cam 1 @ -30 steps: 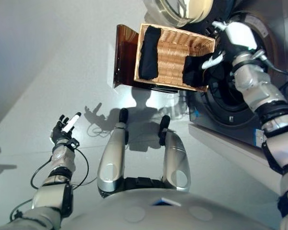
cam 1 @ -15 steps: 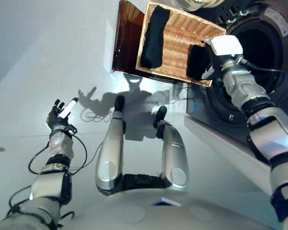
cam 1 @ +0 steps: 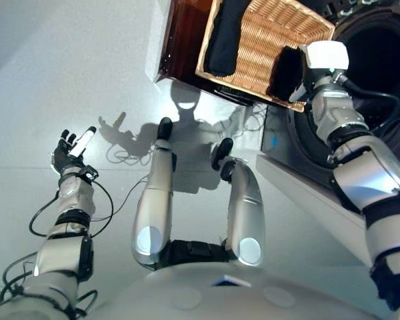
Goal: Pick up the clothes and place them into the washing machine
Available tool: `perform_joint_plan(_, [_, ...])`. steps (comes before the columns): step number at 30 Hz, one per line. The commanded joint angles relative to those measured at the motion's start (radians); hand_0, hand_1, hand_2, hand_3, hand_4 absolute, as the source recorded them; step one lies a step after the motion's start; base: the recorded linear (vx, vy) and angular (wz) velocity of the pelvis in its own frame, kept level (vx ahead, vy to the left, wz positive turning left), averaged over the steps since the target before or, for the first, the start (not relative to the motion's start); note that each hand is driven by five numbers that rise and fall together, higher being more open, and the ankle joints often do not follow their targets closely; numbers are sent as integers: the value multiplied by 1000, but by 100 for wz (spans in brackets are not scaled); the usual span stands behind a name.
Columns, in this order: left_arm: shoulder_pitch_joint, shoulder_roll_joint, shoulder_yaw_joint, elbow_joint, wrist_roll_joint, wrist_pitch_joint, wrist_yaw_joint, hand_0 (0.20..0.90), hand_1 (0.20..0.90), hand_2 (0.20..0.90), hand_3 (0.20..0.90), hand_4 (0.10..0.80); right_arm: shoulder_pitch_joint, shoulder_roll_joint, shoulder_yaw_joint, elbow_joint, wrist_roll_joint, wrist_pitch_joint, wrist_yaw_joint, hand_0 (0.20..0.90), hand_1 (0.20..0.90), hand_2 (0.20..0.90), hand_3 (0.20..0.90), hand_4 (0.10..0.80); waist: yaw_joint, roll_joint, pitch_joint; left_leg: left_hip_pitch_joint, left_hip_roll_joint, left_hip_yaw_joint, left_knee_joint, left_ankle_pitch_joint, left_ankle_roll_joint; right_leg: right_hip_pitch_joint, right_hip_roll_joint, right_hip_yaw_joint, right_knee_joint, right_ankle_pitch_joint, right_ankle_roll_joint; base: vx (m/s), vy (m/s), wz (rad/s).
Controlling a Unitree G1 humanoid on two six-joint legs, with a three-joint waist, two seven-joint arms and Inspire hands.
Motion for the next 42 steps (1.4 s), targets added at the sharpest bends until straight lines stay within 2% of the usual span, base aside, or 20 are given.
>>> perform_joint_plan(1, [55, 41, -33, -72, -28, -81, 36, 900, 900, 900, 900, 800, -48, -71, -5, 36, 21, 49, -68, 900, 900, 900, 900, 800, 12, 51, -67, -50, -51, 50, 125, -100, -2, -14, 68, 5, -50, 16, 9, -25, -4, 4])
perform_joint_plan(12, [68, 40, -17, -47, -38, -80, 29, 900, 900, 900, 900, 800, -53, -98, -2, 57, 10, 61, -83, 900, 900, 900, 900, 800, 6, 78, -75, -110, -56, 53, 197, -131, 4, -86, 59, 10, 38, -21, 0, -6, -3, 2])
perform_joint_plan(28, [59, 35, -24, -9, -44, -91, 31, 900, 900, 900, 900, 800, -130, -158, 28, 104, 23, 66, -87, 900, 900, 900, 900, 800, 9, 117, -77, -145, -66, 63, 144, -99, -2, -136, 44, 24, 32, -17, 3, -1, -1, 1])
perform_joint_plan(42, [58, 33, -27, 27, -20, -99, 40, 900, 900, 900, 900, 800, -196, -169, 38, 101, 44, 70, -118, 900, 900, 900, 900, 800, 7, 110, -92, -108, -69, 64, 72, -78, -5, -106, 45, 23, -14, -9, 6, 7, -1, 1])
